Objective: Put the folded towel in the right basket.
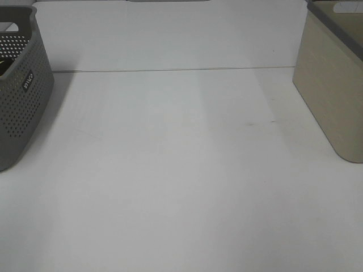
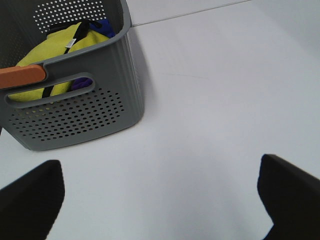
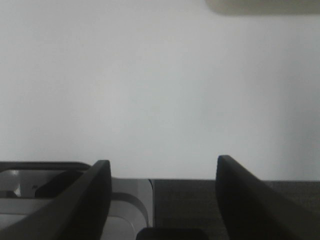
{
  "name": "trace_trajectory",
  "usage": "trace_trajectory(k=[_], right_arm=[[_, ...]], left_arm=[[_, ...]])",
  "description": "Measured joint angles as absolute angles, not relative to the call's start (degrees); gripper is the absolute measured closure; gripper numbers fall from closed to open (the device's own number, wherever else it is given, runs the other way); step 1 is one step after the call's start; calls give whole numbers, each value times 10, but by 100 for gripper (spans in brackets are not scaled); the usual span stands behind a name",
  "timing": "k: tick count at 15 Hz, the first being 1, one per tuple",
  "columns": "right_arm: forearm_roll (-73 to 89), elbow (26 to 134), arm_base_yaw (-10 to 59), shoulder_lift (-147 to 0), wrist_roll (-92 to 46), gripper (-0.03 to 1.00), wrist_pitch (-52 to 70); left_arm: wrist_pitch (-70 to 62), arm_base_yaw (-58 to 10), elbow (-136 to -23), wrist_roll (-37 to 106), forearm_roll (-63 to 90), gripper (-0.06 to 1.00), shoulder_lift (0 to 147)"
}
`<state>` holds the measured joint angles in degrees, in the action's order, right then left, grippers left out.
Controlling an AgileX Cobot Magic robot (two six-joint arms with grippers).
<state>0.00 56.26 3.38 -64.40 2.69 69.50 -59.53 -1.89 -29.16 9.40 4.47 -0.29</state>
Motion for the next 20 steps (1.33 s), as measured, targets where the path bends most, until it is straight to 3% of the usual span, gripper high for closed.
trace_trajectory(k=[6, 14, 20], right_arm=[[0, 321, 34, -391, 27, 40, 659], [0, 290, 34, -134, 7, 40, 608], [6, 289, 24, -119, 8, 40, 608]], left_arm=[[-595, -19, -292, 94, 45, -4, -3], [-595, -19, -292, 94, 45, -4, -3], [-595, -19, -292, 94, 45, -4, -3]])
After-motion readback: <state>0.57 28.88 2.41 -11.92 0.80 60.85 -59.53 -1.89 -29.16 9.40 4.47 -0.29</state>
